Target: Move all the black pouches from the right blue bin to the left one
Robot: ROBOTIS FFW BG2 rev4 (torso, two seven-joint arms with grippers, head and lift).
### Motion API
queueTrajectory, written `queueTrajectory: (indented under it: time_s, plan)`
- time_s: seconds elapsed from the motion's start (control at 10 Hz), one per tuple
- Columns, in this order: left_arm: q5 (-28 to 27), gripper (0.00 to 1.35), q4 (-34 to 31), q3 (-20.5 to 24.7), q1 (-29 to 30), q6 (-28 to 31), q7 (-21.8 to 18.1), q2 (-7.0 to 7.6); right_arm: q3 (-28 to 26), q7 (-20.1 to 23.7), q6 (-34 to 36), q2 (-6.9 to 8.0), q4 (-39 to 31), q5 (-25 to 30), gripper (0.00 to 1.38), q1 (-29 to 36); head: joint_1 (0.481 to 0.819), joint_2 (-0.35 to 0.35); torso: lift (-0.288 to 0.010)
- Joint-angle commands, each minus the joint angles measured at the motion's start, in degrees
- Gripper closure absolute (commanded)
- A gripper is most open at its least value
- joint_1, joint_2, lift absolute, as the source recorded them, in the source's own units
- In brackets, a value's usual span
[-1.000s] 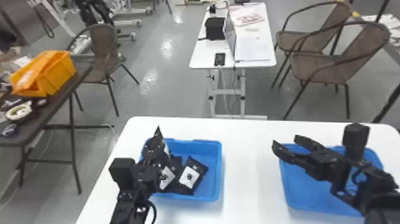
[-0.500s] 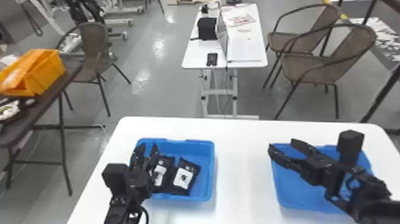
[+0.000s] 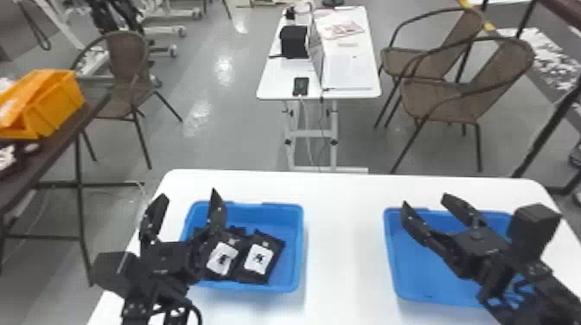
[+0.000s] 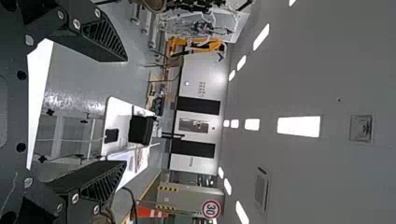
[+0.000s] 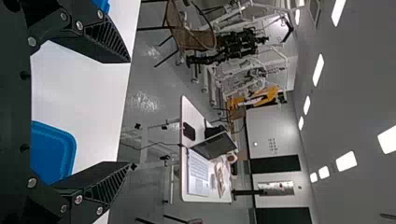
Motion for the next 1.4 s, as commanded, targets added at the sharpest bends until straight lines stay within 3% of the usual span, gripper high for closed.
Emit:
queueTrajectory:
  time_s: [0.0, 0.2, 0.3, 0.5, 0.7, 0.9, 1.3]
  plan:
    - [1.2, 0.0, -4.0, 0.07, 5.01, 2.89, -1.55, 1.77, -2.34, -0.14, -1.31, 1.87, -4.56, -0.06, 0.26, 6.51, 0.695, 0.098, 0.01]
    - [0.15, 0.0, -7.78, -0.11, 10.99, 8.69, -0.94, 5.46, -5.41, -0.14, -1.23, 2.27, -8.95, 1.96, 0.26, 14.95, 0.695, 0.078, 0.01]
    - [-2.31, 0.0, -9.98, 0.86, 13.01, 10.88, -0.76, 5.46, -6.11, -0.14, -1.93, 2.27, -10.36, 2.84, 0.26, 18.29, 0.695, 0.06, 0.01]
    - [-7.68, 0.0, -13.76, 1.65, 16.17, 13.61, 1.35, 3.44, -6.82, -0.14, -3.6, 2.27, -12.64, 6.88, 0.26, 24.27, 0.695, 0.053, 0.01]
    - [-9.79, 0.0, -13.85, 1.65, 17.58, 12.55, 3.64, 1.42, -7.61, 0.3, -5.45, 2.27, -11.67, 8.2, 0.26, 24.53, 0.695, 0.05, 0.01]
    - [-10.49, 0.0, -13.85, 0.86, 18.28, 10.97, 6.54, 1.25, -7.52, 0.57, -5.45, 2.27, -11.23, 8.11, 0.26, 24.09, 0.695, 0.059, 0.01]
    - [-9.87, 0.0, -13.93, 0.33, 18.2, 10.71, 6.89, 2.48, -7.52, 1.18, -5.36, 2.27, -11.06, 8.82, 0.26, 23.56, 0.695, 0.056, 0.01]
